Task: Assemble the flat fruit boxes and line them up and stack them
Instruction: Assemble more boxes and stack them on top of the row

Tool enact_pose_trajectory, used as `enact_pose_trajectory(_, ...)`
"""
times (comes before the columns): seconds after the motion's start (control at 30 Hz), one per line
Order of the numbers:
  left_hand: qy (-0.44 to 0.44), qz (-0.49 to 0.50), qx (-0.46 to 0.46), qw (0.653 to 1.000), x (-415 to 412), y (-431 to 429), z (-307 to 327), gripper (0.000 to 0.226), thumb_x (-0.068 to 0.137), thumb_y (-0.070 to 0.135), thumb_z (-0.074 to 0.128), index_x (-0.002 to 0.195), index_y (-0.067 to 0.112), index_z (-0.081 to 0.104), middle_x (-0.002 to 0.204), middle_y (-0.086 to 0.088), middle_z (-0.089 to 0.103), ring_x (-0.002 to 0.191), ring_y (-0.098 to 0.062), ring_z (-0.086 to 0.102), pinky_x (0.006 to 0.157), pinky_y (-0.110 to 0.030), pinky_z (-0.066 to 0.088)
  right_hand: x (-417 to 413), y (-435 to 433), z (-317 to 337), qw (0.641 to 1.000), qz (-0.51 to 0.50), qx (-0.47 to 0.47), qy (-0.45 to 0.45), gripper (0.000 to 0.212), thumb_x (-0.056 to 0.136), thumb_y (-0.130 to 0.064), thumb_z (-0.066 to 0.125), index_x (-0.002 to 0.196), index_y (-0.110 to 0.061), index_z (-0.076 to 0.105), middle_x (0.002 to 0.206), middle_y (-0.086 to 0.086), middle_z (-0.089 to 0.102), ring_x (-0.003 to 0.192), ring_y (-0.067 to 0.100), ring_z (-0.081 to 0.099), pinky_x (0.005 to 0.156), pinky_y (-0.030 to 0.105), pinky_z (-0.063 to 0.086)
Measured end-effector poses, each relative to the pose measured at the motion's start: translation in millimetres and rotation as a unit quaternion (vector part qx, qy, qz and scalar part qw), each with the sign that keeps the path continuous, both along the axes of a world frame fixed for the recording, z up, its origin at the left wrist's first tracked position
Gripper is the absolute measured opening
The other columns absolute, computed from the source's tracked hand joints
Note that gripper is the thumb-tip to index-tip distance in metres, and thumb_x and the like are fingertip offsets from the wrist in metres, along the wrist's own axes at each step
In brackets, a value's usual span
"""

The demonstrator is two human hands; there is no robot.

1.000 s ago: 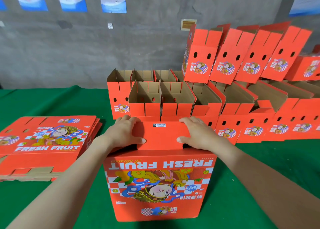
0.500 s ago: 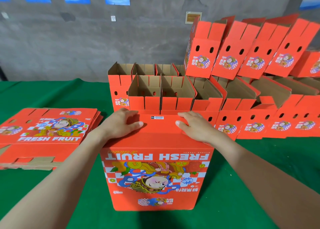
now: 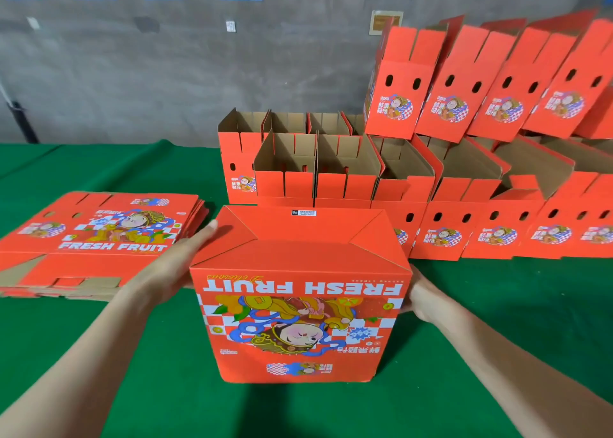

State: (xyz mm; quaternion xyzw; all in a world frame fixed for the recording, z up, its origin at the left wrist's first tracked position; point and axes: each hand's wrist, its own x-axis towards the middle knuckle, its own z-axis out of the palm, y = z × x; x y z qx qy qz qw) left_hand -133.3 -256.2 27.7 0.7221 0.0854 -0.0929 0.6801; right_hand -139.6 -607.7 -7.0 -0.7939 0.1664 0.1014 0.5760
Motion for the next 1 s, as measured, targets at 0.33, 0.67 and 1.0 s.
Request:
enact_pose_trajectory(0.33,-0.073,0.079,-0.122,0.987,-19.0,-0.3,17.4,0.024,0.095,0.021,0.041,0.082,0.011,0.059,0.054,-0.005,0.066,0.041,-0.015,0.062,0.038,-0.020,0.048,-5.5,-8.0,56.7,0.988,0.122,-0.096,-0.011,0.050,0.096,-0.061,0.031,0.089,-0.018,0.055,0.081,0.011,0.066,0.050,0.019,0.063,0.047,0.029,0.053)
enact_pose_trajectory(0.67,-0.129,0.109,-0.218,0.961,-34.6,5.4,-35.5,0.038,0.067,-0.004,0.029,0.093,0.003,0.056,0.077,-0.011,0.065,0.069,-0.026,0.060,0.059,-0.026,0.050,-23.0,-10.7,57.9,0.966,0.213,0.081,-0.121,0.099,0.056,-0.063,0.072,0.142,-0.046,0.026,0.118,-0.003,0.061,0.072,0.016,0.064,0.054,0.030,0.045)
enact_pose_trajectory(1.0,-0.016,0.238,-0.255,0.937,-27.2,-13.5,-74.5,0.033,0.085,-0.012,0.029,0.075,0.013,0.047,0.064,-0.007,0.052,0.068,-0.020,0.046,0.066,-0.045,0.052,-30.3,13.7,68.9,0.920,0.228,-0.005,-0.318,0.106,0.060,-0.015,0.089,0.124,-0.068,0.023,0.131,0.005,0.032,0.061,0.013,0.046,0.072,0.021,0.050)
